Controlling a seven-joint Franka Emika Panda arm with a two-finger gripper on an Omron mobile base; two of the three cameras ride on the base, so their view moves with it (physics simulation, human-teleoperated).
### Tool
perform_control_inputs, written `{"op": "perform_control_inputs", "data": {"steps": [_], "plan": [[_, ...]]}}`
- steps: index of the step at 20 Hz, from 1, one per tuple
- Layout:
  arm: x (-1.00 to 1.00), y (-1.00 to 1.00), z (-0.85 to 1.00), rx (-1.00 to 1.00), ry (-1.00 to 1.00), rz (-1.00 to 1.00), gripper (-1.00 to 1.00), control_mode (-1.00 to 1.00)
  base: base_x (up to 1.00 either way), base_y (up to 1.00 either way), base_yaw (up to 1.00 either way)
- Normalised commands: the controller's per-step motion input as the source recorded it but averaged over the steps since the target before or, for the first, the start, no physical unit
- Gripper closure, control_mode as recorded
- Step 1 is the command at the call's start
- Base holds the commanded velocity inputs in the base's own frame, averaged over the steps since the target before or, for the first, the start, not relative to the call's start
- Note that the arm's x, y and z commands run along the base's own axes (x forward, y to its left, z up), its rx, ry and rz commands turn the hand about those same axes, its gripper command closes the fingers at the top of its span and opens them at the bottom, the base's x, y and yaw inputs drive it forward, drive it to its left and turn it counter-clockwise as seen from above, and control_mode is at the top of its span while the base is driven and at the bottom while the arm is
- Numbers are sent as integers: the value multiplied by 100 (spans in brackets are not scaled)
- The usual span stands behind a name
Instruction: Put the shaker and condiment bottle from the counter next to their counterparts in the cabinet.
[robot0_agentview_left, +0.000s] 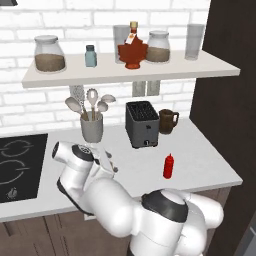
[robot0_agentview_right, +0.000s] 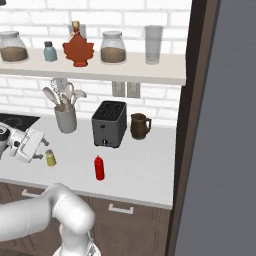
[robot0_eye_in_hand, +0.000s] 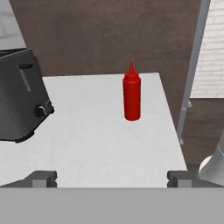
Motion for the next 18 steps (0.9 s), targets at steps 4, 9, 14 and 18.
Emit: {"op": "perform_control_inputs", "data": {"steps": [4,9,14,18], "plan": [[26,0,-19,0,1,1,-100,-100,0,0,0],[28,12,-26,0,7,1,-100,-100,0,0,0],[21,19,-11,0,8,1,-100,-100,0,0,0],[8,15,-7,0,6,1,-100,-100,0,0,0]]}}
